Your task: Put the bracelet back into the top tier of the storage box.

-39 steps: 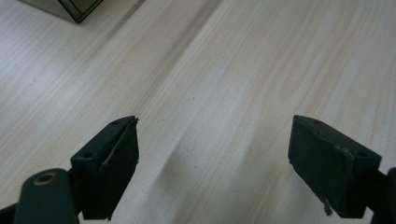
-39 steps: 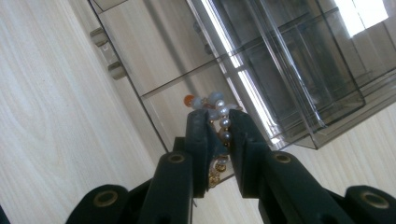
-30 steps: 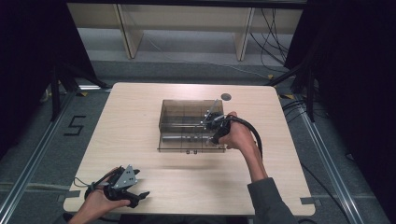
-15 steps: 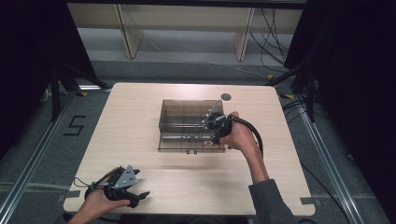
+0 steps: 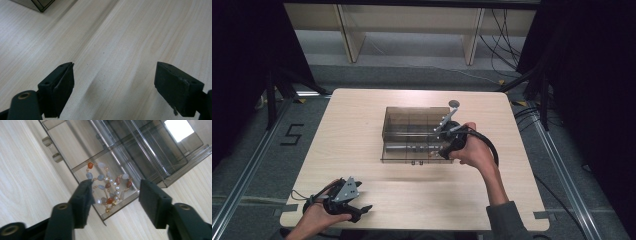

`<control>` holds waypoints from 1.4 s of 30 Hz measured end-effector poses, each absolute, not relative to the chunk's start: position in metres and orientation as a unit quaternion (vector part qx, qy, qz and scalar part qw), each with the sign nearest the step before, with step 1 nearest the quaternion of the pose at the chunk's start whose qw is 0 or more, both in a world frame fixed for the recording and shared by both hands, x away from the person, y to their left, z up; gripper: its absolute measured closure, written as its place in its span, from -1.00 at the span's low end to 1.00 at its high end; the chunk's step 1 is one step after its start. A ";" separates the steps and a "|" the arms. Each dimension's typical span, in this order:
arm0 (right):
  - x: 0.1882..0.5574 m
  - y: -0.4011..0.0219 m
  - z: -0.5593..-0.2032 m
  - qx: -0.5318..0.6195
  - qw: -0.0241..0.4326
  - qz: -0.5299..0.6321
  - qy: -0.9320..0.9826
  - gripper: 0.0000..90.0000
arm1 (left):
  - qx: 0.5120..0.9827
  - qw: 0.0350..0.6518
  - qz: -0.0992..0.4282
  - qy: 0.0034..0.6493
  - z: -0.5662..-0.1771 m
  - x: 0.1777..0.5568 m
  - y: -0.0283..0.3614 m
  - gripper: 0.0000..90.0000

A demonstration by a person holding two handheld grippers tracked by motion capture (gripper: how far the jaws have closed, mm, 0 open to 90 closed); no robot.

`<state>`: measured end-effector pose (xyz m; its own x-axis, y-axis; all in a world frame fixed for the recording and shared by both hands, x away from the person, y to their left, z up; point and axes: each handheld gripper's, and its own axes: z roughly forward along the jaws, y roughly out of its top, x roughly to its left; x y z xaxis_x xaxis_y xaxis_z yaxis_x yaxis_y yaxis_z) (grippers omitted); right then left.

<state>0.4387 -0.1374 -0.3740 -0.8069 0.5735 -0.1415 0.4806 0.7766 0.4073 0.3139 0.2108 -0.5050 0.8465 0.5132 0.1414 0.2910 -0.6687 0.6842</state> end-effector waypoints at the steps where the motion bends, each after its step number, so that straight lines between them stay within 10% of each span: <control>1: 0.437 -0.139 -0.374 0.284 0.129 0.184 0.932 -0.10 | 0.899 0.339 0.162 0.224 -0.504 0.314 0.211 -0.64; 42: 0.379 -0.180 -0.419 0.329 0.170 0.309 0.876 -0.46 | 0.897 0.342 0.165 0.225 -0.504 0.312 0.211 -0.64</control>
<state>0.3790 -0.1801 -0.4185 -0.7251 0.6821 -0.0948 0.4715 0.5921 0.6536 0.3123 0.2110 -0.5039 0.8442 0.5166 0.1428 0.2908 -0.6653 0.6876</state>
